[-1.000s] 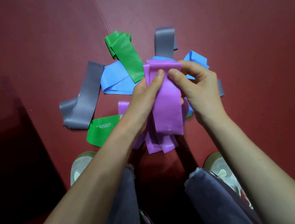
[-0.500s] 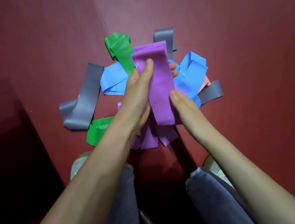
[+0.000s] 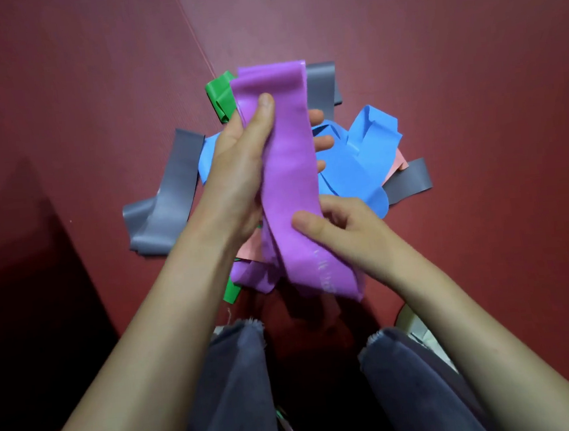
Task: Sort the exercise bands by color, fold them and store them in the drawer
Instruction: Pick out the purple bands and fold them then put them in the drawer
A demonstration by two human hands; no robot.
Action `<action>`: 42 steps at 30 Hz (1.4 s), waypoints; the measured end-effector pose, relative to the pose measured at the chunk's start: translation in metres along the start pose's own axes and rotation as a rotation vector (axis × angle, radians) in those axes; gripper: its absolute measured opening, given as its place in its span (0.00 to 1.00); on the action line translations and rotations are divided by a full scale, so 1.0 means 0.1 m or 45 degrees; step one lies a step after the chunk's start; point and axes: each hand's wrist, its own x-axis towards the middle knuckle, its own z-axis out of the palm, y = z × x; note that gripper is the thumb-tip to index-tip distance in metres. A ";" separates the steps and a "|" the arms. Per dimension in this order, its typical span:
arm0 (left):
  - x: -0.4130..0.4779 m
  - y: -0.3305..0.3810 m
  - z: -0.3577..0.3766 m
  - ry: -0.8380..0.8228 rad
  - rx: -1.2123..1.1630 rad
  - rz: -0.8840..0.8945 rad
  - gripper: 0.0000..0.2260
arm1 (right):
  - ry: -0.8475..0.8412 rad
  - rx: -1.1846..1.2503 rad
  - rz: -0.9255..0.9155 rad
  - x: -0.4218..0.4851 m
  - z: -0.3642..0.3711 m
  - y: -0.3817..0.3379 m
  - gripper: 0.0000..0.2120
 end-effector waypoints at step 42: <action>-0.18 -0.02 -0.29 0.018 -0.048 -0.125 0.14 | -0.130 0.063 0.032 -0.04 0.35 0.43 0.22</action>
